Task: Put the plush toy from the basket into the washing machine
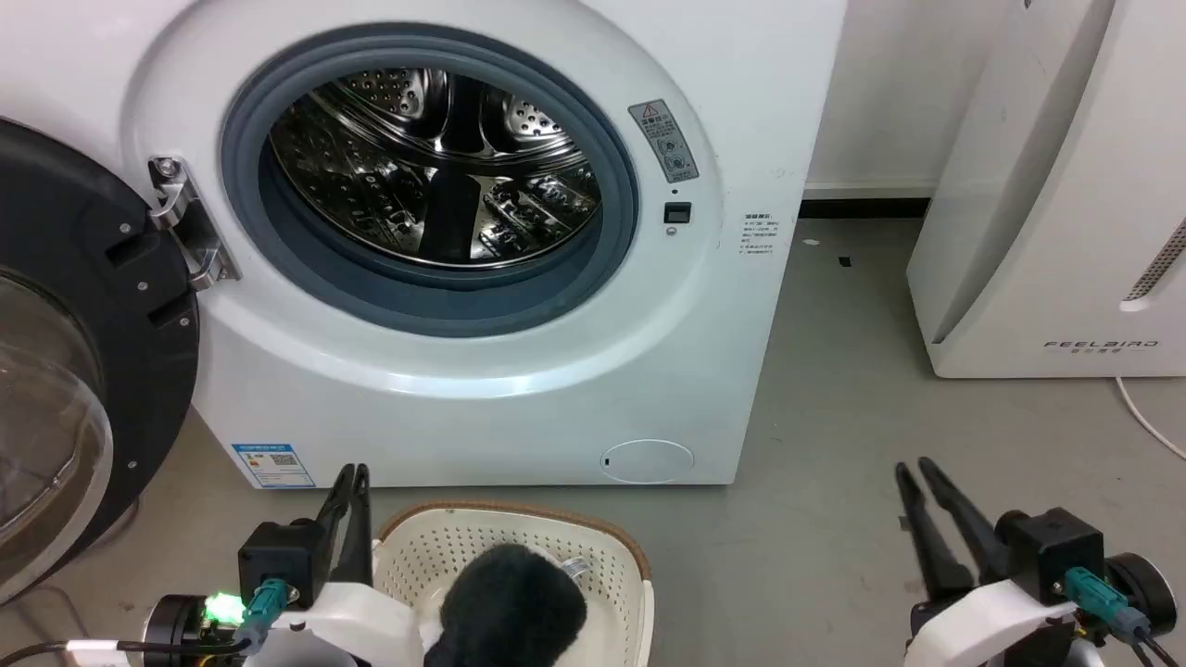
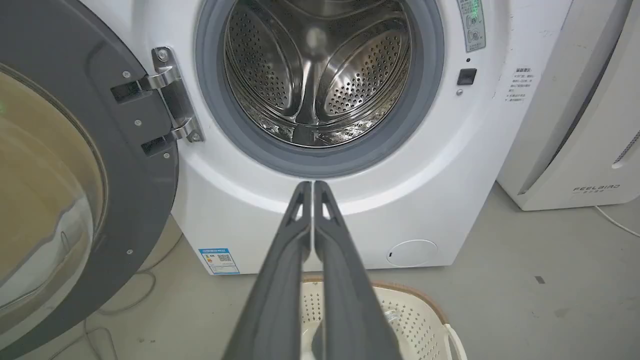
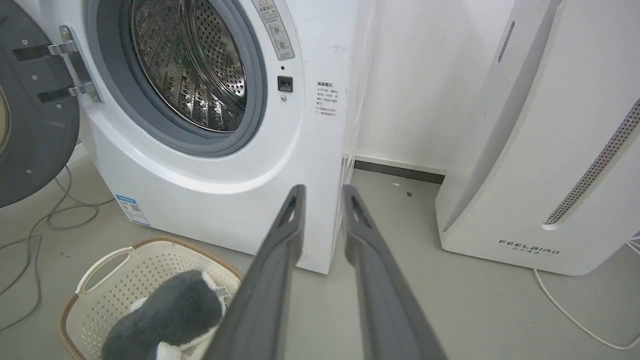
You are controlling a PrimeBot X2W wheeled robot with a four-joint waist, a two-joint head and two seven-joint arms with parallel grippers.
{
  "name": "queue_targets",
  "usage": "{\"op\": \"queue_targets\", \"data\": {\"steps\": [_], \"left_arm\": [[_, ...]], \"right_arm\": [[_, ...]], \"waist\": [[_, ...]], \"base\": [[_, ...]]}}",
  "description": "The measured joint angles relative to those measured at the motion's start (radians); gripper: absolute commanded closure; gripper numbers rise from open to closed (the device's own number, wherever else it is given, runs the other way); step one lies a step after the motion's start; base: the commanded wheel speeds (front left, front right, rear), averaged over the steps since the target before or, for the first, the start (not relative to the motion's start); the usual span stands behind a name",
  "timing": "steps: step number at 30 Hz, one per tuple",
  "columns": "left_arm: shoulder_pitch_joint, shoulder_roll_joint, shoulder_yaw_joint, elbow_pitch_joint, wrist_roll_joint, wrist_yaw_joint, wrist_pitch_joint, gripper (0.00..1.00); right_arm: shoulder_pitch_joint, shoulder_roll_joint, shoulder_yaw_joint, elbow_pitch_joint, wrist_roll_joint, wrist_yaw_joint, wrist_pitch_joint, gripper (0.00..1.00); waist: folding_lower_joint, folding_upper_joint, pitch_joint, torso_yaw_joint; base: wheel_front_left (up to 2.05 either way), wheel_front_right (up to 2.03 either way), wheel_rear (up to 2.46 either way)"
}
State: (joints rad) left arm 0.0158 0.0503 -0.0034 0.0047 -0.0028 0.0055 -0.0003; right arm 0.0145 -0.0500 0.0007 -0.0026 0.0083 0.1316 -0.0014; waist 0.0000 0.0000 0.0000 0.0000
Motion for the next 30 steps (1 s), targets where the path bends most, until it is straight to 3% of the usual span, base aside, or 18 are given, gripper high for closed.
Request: {"op": "queue_targets", "data": {"steps": [30], "left_arm": [[-0.002, 0.0, -0.039, 0.057, -0.05, 0.009, -0.049, 0.0]], "right_arm": [[0.0, 0.0, -0.02, -0.01, 0.02, 0.0, -0.046, 0.0]], "waist": [[0.0, 0.0, 0.053, -0.01]], "base": [[0.0, 0.0, 0.0]]}}
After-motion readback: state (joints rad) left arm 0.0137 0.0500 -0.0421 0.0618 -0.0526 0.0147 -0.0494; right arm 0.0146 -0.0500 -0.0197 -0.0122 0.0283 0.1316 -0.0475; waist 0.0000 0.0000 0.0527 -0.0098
